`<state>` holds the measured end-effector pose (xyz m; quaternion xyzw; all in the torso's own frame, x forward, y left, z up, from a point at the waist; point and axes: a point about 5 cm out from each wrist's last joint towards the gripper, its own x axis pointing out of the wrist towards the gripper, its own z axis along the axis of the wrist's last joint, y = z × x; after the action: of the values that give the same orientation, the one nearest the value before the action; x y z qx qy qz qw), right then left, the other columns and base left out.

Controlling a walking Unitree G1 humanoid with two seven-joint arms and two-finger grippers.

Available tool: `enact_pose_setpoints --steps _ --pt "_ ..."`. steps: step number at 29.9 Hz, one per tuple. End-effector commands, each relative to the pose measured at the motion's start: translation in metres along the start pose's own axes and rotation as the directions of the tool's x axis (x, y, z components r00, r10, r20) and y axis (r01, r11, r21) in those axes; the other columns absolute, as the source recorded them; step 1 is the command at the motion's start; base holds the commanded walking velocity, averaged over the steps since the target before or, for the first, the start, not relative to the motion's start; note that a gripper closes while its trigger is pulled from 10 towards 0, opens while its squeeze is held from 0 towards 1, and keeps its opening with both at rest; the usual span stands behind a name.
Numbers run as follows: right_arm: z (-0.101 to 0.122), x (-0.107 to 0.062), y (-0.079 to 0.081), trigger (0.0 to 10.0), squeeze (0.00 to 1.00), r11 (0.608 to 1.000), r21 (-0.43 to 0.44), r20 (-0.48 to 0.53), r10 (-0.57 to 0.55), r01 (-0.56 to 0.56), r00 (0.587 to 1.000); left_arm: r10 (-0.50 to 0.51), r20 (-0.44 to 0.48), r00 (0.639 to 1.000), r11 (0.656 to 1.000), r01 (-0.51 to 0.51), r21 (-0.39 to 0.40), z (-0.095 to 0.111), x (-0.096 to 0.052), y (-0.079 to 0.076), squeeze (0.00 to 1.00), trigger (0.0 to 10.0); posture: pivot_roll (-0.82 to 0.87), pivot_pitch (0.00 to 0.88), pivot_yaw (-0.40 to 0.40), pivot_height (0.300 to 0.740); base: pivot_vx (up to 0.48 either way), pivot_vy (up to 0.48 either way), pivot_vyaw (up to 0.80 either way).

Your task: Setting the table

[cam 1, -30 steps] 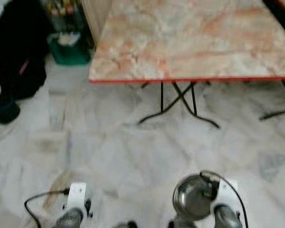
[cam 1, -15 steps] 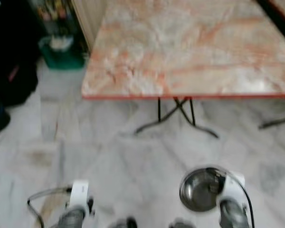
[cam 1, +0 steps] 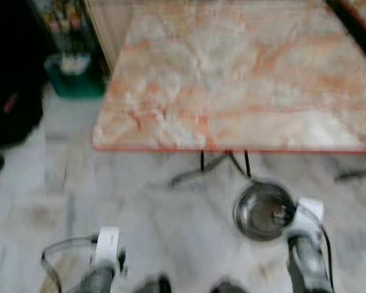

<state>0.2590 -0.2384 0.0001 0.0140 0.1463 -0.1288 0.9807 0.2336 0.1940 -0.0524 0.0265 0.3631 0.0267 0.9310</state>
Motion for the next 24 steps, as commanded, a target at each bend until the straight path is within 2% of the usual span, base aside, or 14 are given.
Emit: enact_pose_setpoints --steps 1,4,8,9,14,16,17,21,23,24 --pt "-0.002 -0.005 -0.003 10.0 0.0 0.999 0.007 0.009 0.039 -0.039 0.999 0.01 -0.064 0.998 1.0 -0.011 -0.007 -0.018 -0.004 0.004 0.0 10.0 -0.11 0.19 0.067 0.74 0.0 0.0 0.0" --pt "0.006 -0.01 0.004 10.0 0.0 0.99 0.005 0.05 0.139 -0.14 0.989 0.012 -0.068 0.998 1.0 -0.012 -0.006 -0.02 -0.005 0.006 0.0 10.0 -0.11 0.189 0.065 0.74 0.0 0.0 0.0" --pt "0.011 -0.013 0.006 10.0 0.0 0.983 0.004 0.072 0.181 -0.181 0.981 0.014 -0.07 0.997 1.0 -0.014 -0.006 -0.021 -0.005 0.007 0.0 10.0 -0.11 0.188 0.065 0.74 0.0 0.0 0.0" --pt "0.025 -0.016 0.011 10.0 0.0 0.967 0.009 0.121 0.251 -0.253 0.961 0.017 -0.073 0.997 1.0 -0.018 -0.005 -0.022 -0.006 0.009 0.0 10.0 -0.11 0.184 0.066 0.74 0.0 0.0 0.0" --pt "0.045 -0.02 0.019 10.0 0.0 0.937 0.028 0.18 0.339 -0.349 0.924 0.02 -0.075 0.997 1.0 -0.02 -0.003 -0.023 -0.006 0.01 0.0 10.0 -0.11 0.181 0.069 0.74 0.0 0.0 0.0" --pt "0.063 -0.024 0.029 10.0 0.0 0.902 0.016 0.229 0.418 -0.432 0.879 0.021 -0.078 0.997 1.0 -0.021 -0.001 -0.023 -0.006 0.01 0.0 10.0 -0.12 0.172 0.068 0.74 0.0 0.0 0.0" --pt "0.063 -0.024 0.029 10.0 0.0 0.902 0.016 0.229 0.418 -0.432 0.879 0.021 -0.078 0.997 1.0 -0.021 -0.001 -0.023 -0.006 0.01 0.0 10.0 -0.12 0.172 0.068 0.74 0.0 0.0 0.0" --pt "0.086 -0.028 0.04 10.0 0.0 0.865 0.0 0.286 0.481 -0.502 0.829 0.023 -0.08 0.997 1.0 -0.023 0.002 -0.024 -0.007 0.011 0.0 10.0 -0.11 0.165 0.067 0.74 0.0 0.0 0.0" --pt "0.099 -0.033 0.051 10.0 0.0 0.822 -0.028 0.311 0.548 -0.569 0.777 0.025 -0.081 0.996 1.0 -0.024 0.008 -0.024 -0.007 0.012 0.0 10.0 -0.11 0.163 0.067 0.74 0.0 0.0 0.0" --pt "0.106 -0.035 0.054 10.0 0.0 0.814 -0.034 0.332 0.557 -0.58 0.762 0.025 -0.081 0.996 1.0 -0.024 0.009 -0.024 -0.007 0.012 0.0 10.0 -0.11 0.162 0.067 0.74 0.0 0.0 0.0"
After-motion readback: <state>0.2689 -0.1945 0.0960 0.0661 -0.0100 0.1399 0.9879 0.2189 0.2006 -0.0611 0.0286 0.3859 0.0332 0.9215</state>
